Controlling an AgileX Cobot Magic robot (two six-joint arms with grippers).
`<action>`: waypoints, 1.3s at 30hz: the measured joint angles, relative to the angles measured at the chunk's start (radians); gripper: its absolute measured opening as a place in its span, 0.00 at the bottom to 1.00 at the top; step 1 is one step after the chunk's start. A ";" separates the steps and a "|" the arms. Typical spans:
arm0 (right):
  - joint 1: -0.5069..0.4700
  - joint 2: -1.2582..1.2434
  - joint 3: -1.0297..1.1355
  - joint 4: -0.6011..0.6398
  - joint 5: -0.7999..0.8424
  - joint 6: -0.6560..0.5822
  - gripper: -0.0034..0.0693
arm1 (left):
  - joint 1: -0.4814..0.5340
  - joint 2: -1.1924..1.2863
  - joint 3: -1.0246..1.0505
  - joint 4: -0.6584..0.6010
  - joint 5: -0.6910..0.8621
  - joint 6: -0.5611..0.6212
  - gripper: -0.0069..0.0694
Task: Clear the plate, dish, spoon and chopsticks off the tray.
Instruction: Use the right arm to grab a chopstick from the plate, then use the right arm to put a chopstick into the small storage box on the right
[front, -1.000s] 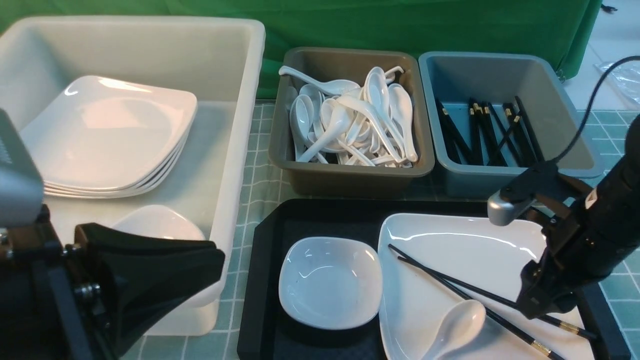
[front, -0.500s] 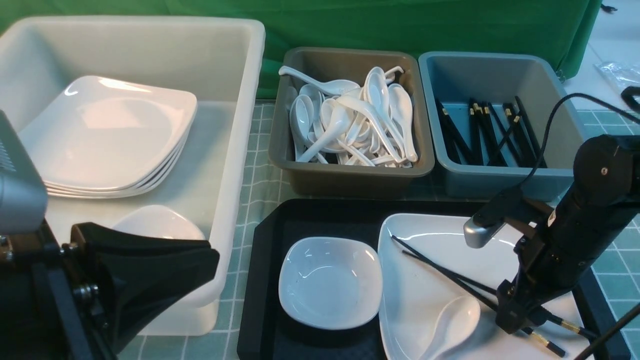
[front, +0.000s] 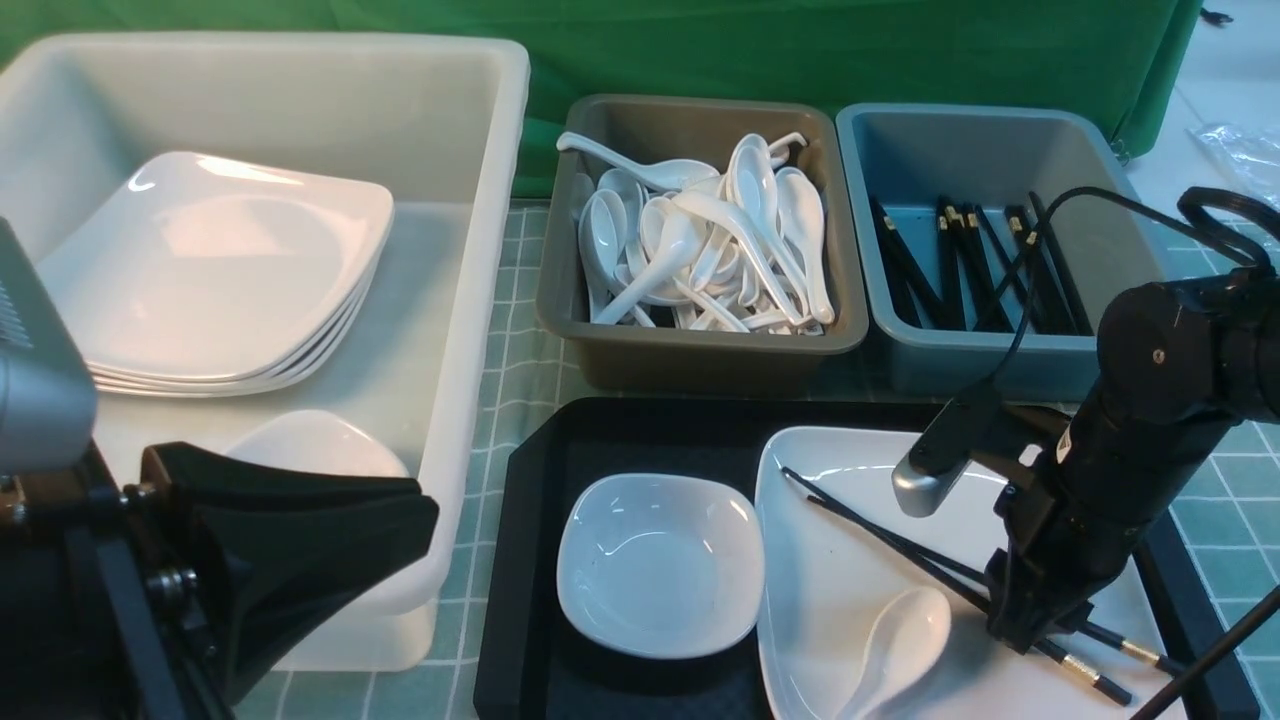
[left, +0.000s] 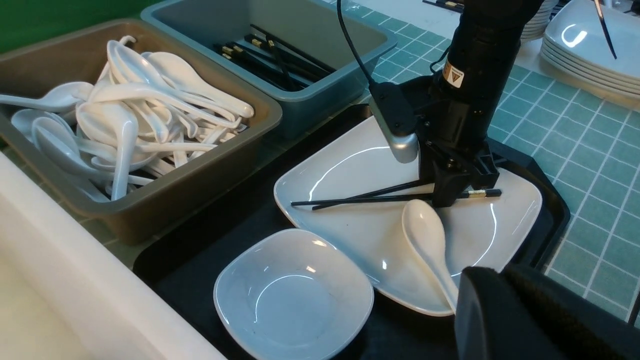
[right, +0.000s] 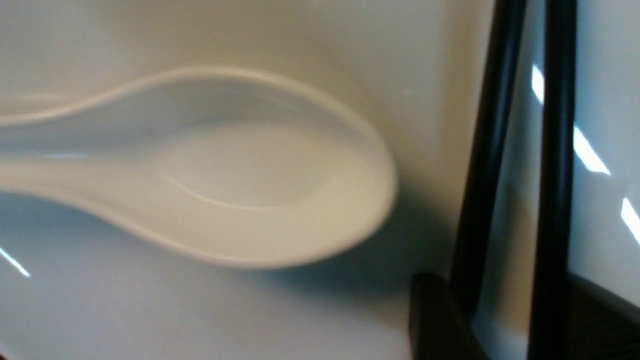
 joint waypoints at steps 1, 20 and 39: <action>0.000 0.001 0.000 0.003 0.007 -0.002 0.28 | 0.000 0.000 0.000 0.000 0.000 0.000 0.11; 0.046 -0.348 -0.006 0.038 0.174 0.081 0.15 | 0.000 0.000 0.000 0.001 -0.034 0.003 0.11; -0.263 0.319 -1.016 0.168 0.096 0.459 0.15 | 0.000 0.000 0.000 -0.026 -0.239 0.003 0.11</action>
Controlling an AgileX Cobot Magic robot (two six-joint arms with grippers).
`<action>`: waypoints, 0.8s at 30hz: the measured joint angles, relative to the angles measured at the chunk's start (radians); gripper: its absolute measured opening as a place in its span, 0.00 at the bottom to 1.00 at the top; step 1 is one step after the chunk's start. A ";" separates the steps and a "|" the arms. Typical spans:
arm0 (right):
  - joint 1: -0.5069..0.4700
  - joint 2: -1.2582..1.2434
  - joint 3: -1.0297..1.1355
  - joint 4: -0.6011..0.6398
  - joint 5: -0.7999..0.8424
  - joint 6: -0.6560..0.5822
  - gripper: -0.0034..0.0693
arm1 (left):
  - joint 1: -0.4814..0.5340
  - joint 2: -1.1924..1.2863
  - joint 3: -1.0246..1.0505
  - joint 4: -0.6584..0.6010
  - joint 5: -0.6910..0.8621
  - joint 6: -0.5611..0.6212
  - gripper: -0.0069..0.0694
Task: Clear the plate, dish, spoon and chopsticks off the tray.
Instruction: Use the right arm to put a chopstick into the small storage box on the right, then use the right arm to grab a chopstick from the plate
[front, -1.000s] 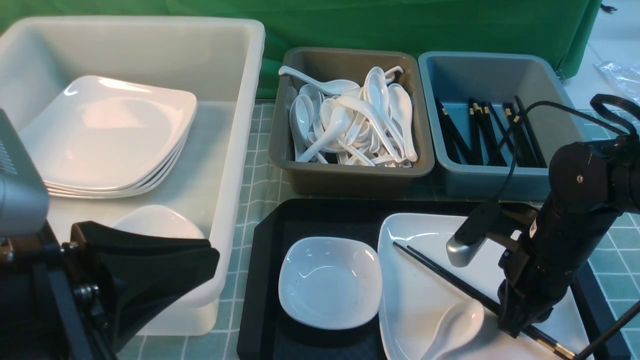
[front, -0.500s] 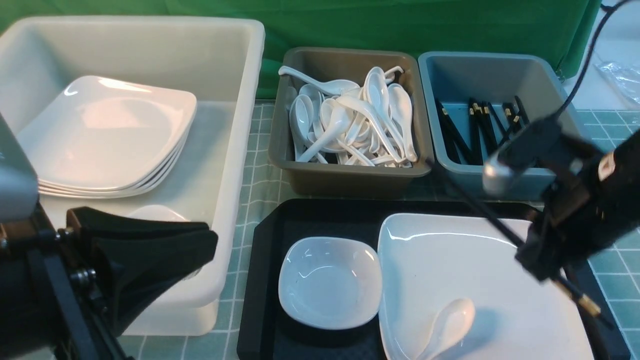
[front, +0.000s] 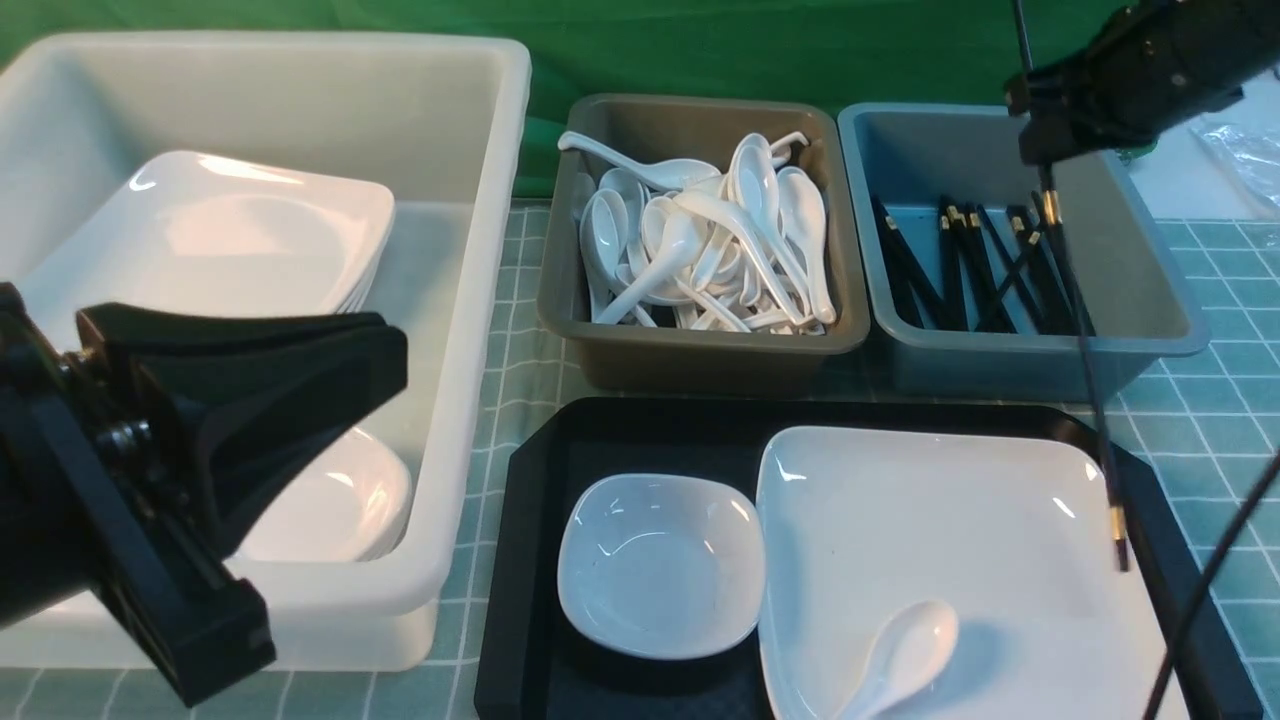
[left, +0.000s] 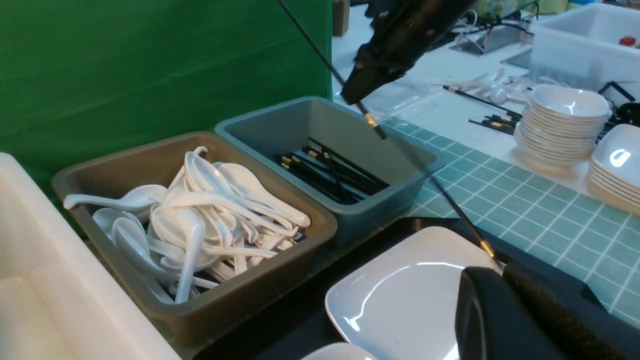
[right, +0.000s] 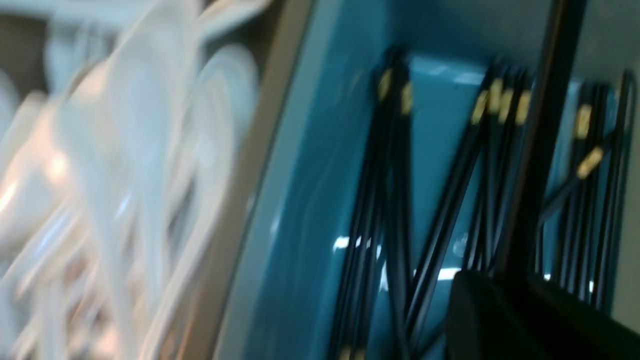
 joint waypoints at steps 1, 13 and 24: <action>-0.005 0.042 -0.053 0.000 0.017 0.014 0.15 | 0.000 0.000 0.000 0.000 -0.002 0.000 0.11; -0.006 0.187 -0.188 -0.032 0.107 0.069 0.54 | 0.000 0.000 0.000 0.000 -0.002 0.000 0.11; -0.002 0.109 -0.192 -0.056 0.299 -0.017 0.63 | 0.000 0.000 0.000 0.009 0.028 0.001 0.11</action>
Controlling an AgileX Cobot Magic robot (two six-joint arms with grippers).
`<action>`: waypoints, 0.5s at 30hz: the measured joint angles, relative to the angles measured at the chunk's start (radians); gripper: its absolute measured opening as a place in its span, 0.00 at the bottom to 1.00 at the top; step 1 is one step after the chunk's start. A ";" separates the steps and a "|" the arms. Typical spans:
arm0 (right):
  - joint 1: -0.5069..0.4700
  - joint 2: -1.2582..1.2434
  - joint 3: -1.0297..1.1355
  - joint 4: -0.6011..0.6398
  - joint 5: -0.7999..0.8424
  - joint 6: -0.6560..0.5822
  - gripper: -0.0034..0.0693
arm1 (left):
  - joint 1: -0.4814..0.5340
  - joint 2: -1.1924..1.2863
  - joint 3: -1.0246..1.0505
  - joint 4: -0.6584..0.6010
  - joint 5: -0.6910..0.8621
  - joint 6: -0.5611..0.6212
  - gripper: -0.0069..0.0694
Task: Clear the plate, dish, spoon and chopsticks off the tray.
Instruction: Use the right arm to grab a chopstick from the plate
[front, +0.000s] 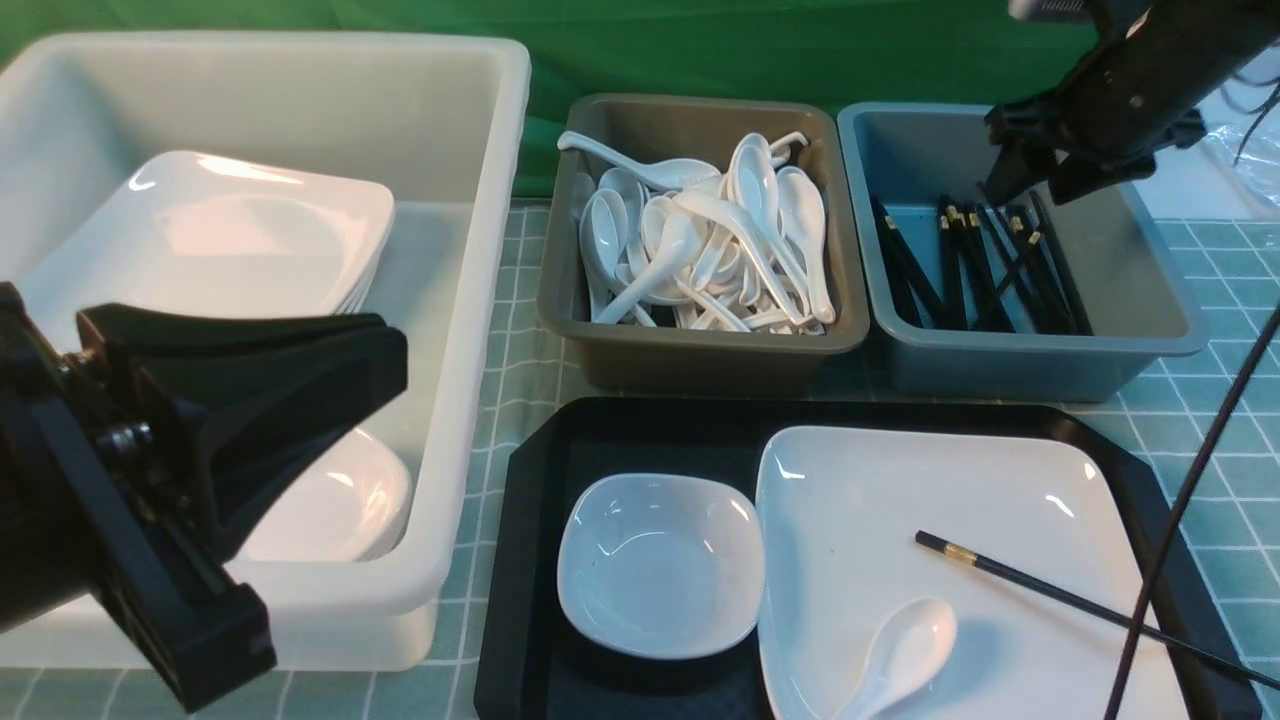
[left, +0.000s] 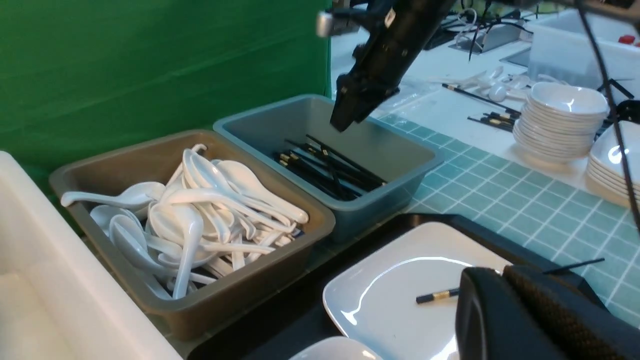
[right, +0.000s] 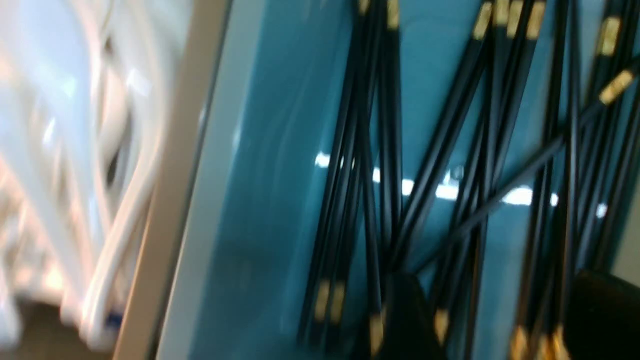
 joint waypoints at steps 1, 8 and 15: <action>0.001 -0.007 0.000 0.000 0.018 -0.010 0.61 | 0.000 0.000 0.000 0.001 0.001 0.000 0.11; 0.032 -0.203 0.134 -0.029 0.047 -0.141 0.40 | 0.000 0.000 0.000 0.036 0.047 0.000 0.11; 0.171 -0.549 0.681 -0.109 0.044 -0.321 0.39 | 0.000 0.000 0.000 0.056 0.122 0.032 0.11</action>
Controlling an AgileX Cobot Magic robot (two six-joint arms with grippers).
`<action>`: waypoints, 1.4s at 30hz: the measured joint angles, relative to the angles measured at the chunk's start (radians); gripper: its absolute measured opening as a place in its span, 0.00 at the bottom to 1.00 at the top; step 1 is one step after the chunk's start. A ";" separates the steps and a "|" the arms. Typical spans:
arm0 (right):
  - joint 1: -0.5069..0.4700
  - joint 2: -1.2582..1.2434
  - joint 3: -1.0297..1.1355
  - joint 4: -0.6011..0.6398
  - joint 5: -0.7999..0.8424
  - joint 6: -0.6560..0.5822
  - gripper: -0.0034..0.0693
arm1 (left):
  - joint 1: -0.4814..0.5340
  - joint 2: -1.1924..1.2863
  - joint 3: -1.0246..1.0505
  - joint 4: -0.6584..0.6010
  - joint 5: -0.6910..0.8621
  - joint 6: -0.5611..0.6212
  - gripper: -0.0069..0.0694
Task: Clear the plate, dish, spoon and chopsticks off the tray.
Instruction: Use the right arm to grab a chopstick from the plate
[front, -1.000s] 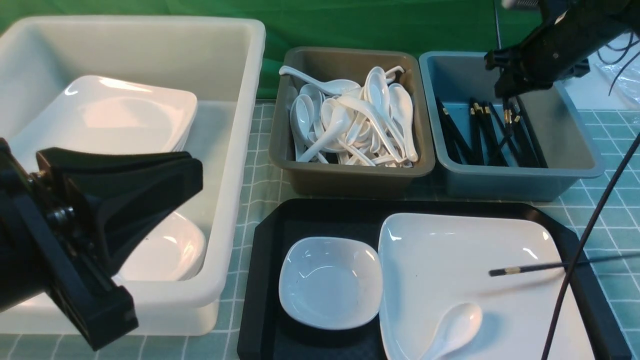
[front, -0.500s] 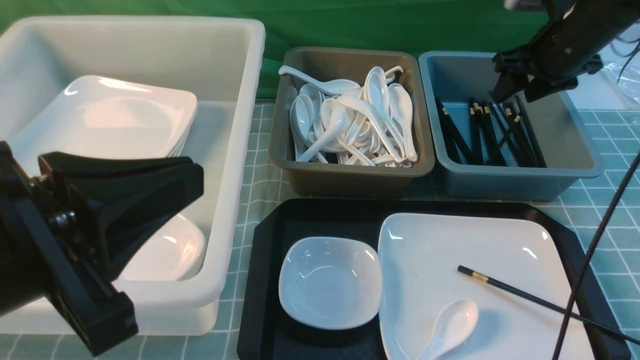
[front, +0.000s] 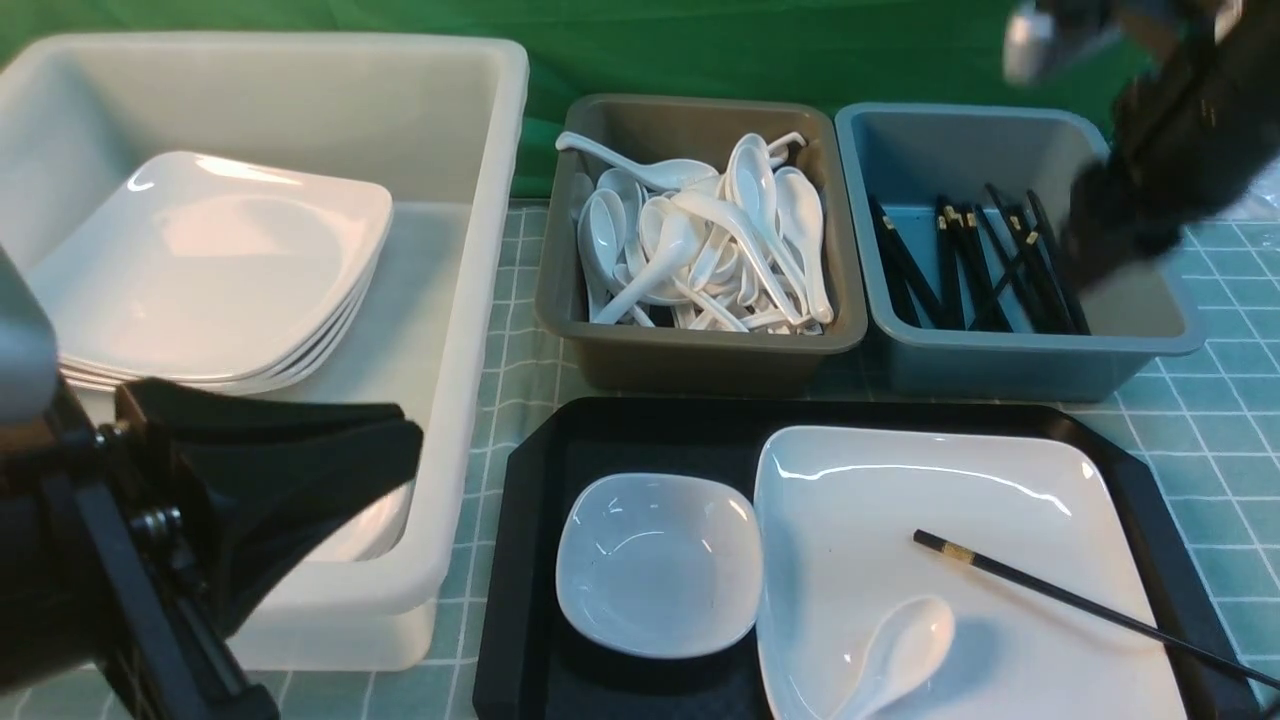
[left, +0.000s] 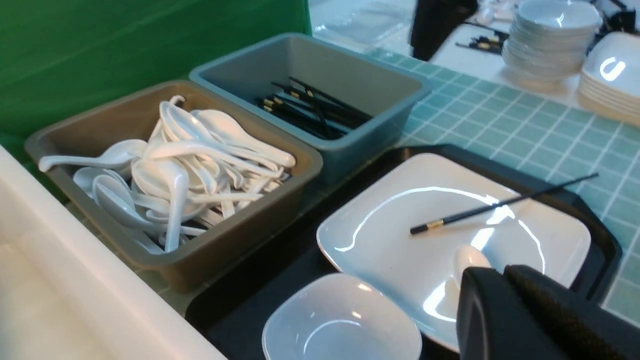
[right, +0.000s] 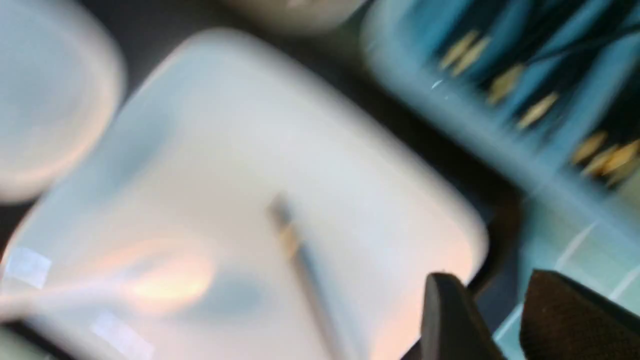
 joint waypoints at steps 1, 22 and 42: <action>0.002 -0.007 0.000 -0.001 0.000 -0.002 0.39 | 0.000 0.000 0.000 0.000 0.000 0.000 0.11; 0.025 0.039 0.612 -0.042 -0.538 -0.206 0.65 | 0.000 0.000 0.000 -0.031 0.037 0.012 0.11; 0.025 0.060 0.608 -0.058 -0.544 -0.198 0.15 | 0.000 0.000 0.000 -0.031 0.067 0.012 0.11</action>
